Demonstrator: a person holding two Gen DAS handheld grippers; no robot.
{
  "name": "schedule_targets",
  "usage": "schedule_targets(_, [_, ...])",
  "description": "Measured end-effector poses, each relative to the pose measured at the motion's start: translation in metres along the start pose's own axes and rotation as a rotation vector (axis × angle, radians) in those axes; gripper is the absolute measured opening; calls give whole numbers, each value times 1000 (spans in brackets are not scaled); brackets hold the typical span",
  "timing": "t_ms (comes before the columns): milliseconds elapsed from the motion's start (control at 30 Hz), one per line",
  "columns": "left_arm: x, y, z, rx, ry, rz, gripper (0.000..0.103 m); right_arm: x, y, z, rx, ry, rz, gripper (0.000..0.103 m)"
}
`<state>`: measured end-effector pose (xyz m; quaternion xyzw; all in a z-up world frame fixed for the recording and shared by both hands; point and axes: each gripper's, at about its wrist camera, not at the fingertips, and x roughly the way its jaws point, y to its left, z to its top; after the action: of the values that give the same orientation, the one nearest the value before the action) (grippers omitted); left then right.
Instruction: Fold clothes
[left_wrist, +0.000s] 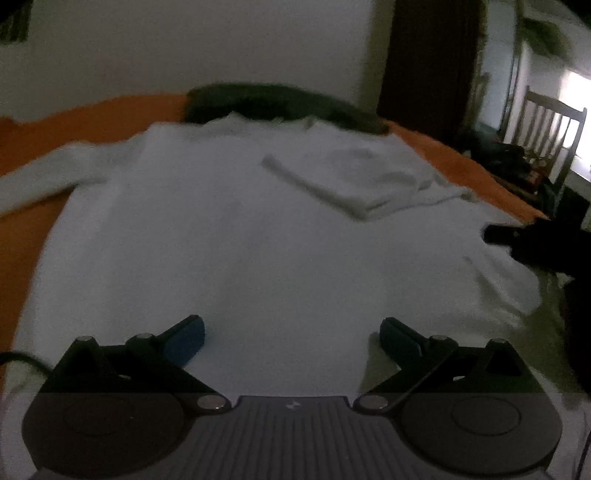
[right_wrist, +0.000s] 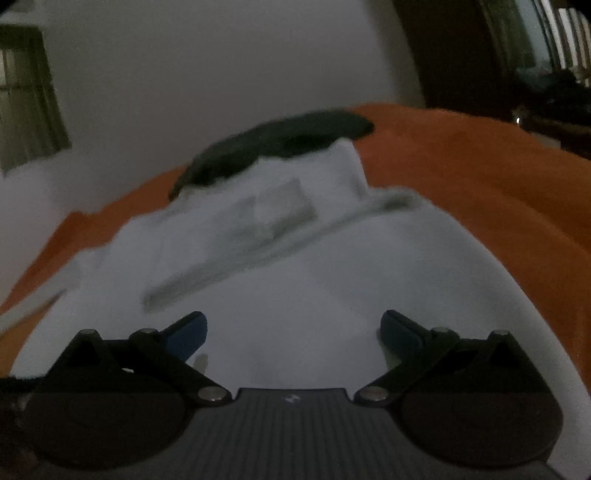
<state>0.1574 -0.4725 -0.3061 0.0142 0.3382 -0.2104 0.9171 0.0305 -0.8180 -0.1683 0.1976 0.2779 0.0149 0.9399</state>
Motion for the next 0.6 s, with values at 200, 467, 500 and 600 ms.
schedule_targets(200, [-12, 6, 12, 69, 149, -49, 103, -24, 35, 1, -154, 121, -16, 103])
schedule_targets(467, [-42, 9, 5, 88, 128, -51, 103, -7, 83, 6, -177, 33, 128, 103])
schedule_targets(500, [-45, 11, 8, 74, 134, -56, 103, -2, 87, 8, -179, 39, 137, 103])
schedule_targets(600, [-47, 22, 12, -4, 167, 4, 102, 13, 97, 14, -195, 60, 166, 103])
